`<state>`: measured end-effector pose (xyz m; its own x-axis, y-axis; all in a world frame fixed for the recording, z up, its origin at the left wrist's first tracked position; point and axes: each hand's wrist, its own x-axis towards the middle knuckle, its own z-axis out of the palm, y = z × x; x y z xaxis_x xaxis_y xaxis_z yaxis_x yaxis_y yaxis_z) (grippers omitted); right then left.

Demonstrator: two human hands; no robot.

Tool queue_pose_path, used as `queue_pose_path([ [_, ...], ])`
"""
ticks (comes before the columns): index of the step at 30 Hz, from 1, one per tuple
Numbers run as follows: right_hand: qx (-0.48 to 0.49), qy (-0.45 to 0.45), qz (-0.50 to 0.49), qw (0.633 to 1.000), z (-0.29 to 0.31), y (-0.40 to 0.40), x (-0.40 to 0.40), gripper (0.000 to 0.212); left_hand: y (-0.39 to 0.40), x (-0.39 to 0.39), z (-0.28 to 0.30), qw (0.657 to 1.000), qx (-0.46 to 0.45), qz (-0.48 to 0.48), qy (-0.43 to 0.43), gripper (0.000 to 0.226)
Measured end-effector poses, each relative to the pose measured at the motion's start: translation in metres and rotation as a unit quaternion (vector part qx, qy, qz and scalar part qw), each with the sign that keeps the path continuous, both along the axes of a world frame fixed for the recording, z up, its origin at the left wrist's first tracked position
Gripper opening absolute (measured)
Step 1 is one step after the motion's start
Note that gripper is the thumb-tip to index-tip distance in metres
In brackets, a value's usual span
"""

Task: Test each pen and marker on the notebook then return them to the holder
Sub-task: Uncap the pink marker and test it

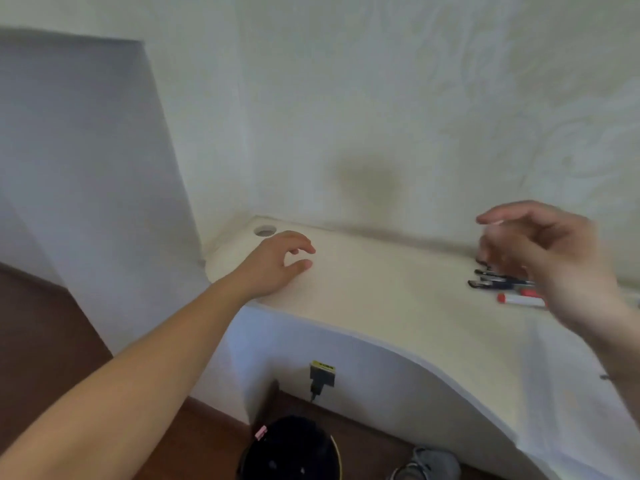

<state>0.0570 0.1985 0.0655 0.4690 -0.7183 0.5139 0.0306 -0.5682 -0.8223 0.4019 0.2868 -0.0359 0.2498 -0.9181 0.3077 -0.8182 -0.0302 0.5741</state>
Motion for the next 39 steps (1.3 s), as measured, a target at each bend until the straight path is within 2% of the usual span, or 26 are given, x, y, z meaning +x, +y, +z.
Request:
queue_pose_path([
  [2,0.024,-0.082,-0.068,0.994,0.01,-0.017,-0.058,0.01,-0.018,-0.031,0.011,0.998,-0.018,-0.048,-0.02,0.018],
  [4,0.08,-0.042,-0.171,0.981,-0.02,-0.094,-0.154,0.011,-0.037,-0.067,0.024,0.993,-0.032,-0.108,-0.048,0.021],
  [5,0.121,-0.032,-0.224,0.967,-0.039,-0.145,-0.208,0.024,-0.046,-0.087,0.031,0.988,-0.038,-0.137,-0.056,0.023],
  [6,0.121,-0.008,-0.306,0.944,-0.058,-0.177,-0.251,0.036,-0.057,-0.108,0.037,0.983,-0.049,-0.166,-0.059,0.023],
  [7,0.099,0.016,-0.377,0.921,-0.07,-0.187,-0.277,0.044,-0.069,-0.129,0.043,0.978,-0.065,-0.192,-0.056,0.023],
  [8,0.089,0.047,-0.406,0.908,-0.075,-0.175,-0.283,0.039,-0.082,-0.152,0.048,0.972,-0.082,-0.217,-0.049,0.023],
  [10,0.081,0.144,-0.445,0.88,-0.067,-0.118,-0.241,0.013,-0.112,-0.197,0.051,0.961,-0.09,-0.258,-0.039,0.023],
  [11,0.046,0.233,-0.449,0.861,-0.07,-0.099,-0.226,0.005,-0.129,-0.219,0.049,0.958,-0.081,-0.269,-0.051,0.023],
  [13,-0.011,0.398,-0.416,0.818,-0.084,-0.092,-0.226,0.011,-0.157,-0.258,0.042,0.957,-0.052,-0.268,-0.102,0.025],
  [14,-0.003,0.447,-0.399,0.8,-0.091,-0.096,-0.232,0.017,-0.168,-0.277,0.037,0.956,-0.039,-0.267,-0.116,0.026],
  [16,0.0,0.489,-0.389,0.781,-0.105,-0.107,-0.241,0.024,-0.183,-0.31,0.03,0.952,-0.03,-0.284,-0.109,0.026],
  [18,-0.03,0.493,-0.393,0.776,-0.111,-0.11,-0.24,0.025,-0.192,-0.338,0.027,0.946,-0.026,-0.301,-0.117,0.027],
  [22,-0.067,0.463,-0.397,0.79,-0.116,-0.109,-0.239,0.018,-0.21,-0.372,0.021,0.93,0.052,-0.282,-0.232,0.039],
  [26,-0.063,0.39,-0.435,0.809,-0.117,-0.106,-0.242,0.008,-0.21,-0.386,0.013,0.917,0.045,-0.244,-0.314,0.034],
  [28,-0.021,0.25,-0.418,0.873,-0.104,-0.103,-0.248,0.01,-0.202,-0.392,0.015,0.924,0.02,-0.258,-0.283,0.031],
  [29,0.03,0.135,-0.385,0.912,-0.092,-0.097,-0.248,0.013,-0.195,-0.396,0.019,0.932,0.009,-0.275,-0.238,0.03],
  [30,0.09,0.016,-0.341,0.936,-0.077,-0.088,-0.248,0.015,-0.188,-0.401,0.024,0.938,-0.004,-0.296,-0.181,0.028],
  [31,0.138,-0.078,-0.289,0.944,-0.063,-0.077,-0.25,0.013,-0.179,-0.406,0.029,0.938,-0.023,-0.32,-0.133,0.027],
  [32,0.169,-0.126,-0.238,0.948,-0.054,-0.066,-0.253,0.014,-0.17,-0.412,0.033,0.934,-0.043,-0.34,-0.103,0.027],
  [33,0.19,-0.123,-0.199,0.954,-0.049,-0.057,-0.256,0.025,-0.161,-0.417,0.036,0.926,-0.059,-0.362,-0.085,0.027],
  [35,0.22,-0.062,-0.155,0.961,-0.052,-0.041,-0.261,0.041,-0.146,-0.425,0.033,0.904,-0.071,-0.417,-0.067,0.026],
  [37,0.237,-0.034,-0.161,0.957,-0.066,-0.029,-0.263,0.036,-0.139,-0.43,0.022,0.881,-0.065,-0.465,-0.061,0.021],
  [39,0.234,-0.065,-0.154,0.958,-0.08,-0.021,-0.264,0.036,-0.138,-0.43,0.012,0.865,-0.071,-0.493,-0.055,0.017],
])
